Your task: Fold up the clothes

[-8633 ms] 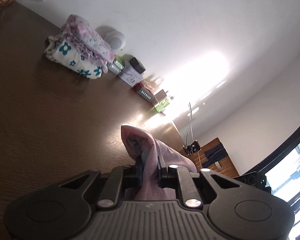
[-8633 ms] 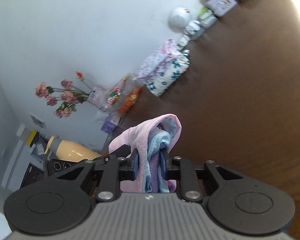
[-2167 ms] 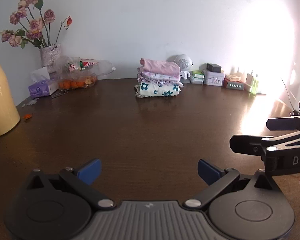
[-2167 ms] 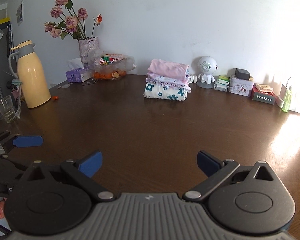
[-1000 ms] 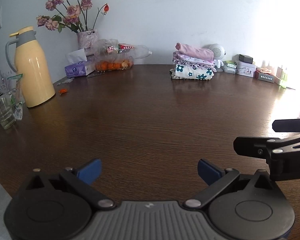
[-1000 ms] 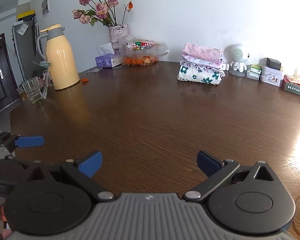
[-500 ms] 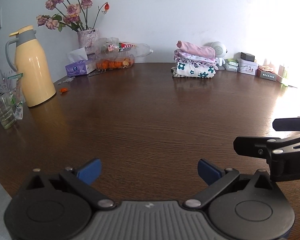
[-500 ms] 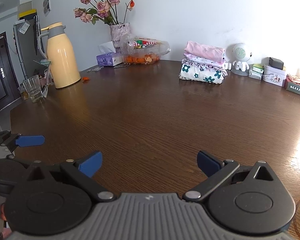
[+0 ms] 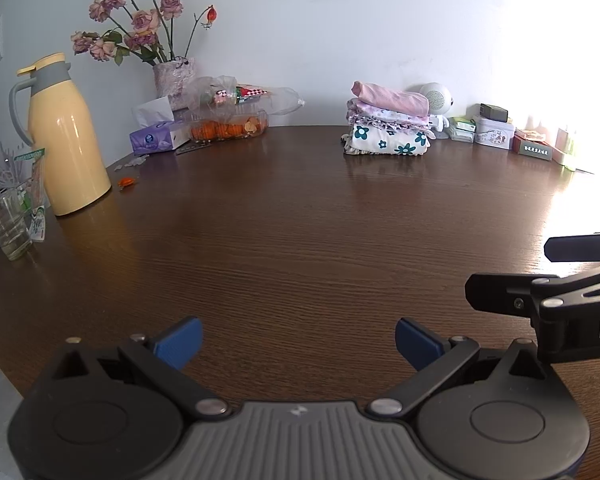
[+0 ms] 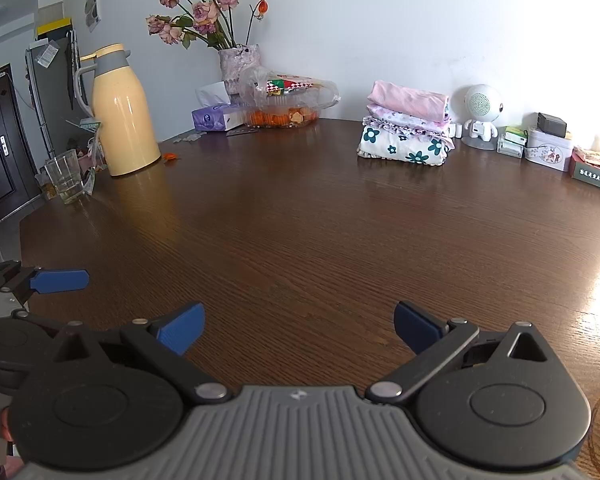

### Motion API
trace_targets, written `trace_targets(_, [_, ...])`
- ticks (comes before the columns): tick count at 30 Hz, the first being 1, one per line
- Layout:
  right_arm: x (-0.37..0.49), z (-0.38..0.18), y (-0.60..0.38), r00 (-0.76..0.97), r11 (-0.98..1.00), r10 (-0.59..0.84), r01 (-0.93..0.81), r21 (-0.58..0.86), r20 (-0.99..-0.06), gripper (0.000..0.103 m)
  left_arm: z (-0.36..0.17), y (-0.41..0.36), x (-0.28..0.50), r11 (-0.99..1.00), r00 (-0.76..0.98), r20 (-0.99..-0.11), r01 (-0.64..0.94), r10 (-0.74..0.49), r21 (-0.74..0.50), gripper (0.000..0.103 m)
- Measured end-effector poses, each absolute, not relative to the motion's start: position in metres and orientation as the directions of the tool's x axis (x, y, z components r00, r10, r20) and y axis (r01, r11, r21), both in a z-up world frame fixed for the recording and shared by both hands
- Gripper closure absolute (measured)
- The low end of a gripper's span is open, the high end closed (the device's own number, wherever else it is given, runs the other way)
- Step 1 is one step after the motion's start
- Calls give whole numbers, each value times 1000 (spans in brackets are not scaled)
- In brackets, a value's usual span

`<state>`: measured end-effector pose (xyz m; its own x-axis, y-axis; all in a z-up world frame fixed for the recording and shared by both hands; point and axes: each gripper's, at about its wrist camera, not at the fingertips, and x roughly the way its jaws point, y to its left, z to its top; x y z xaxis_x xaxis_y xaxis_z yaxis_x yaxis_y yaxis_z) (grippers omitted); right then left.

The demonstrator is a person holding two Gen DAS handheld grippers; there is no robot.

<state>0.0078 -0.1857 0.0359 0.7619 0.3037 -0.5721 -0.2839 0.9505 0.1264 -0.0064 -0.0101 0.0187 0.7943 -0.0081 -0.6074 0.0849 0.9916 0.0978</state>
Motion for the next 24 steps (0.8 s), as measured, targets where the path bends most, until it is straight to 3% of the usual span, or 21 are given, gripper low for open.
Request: trace_targets(24, [8,34,-179,757,951,294,-290,104,-584,0,14,-9,-5,985,788,-615,120,-21,121,0])
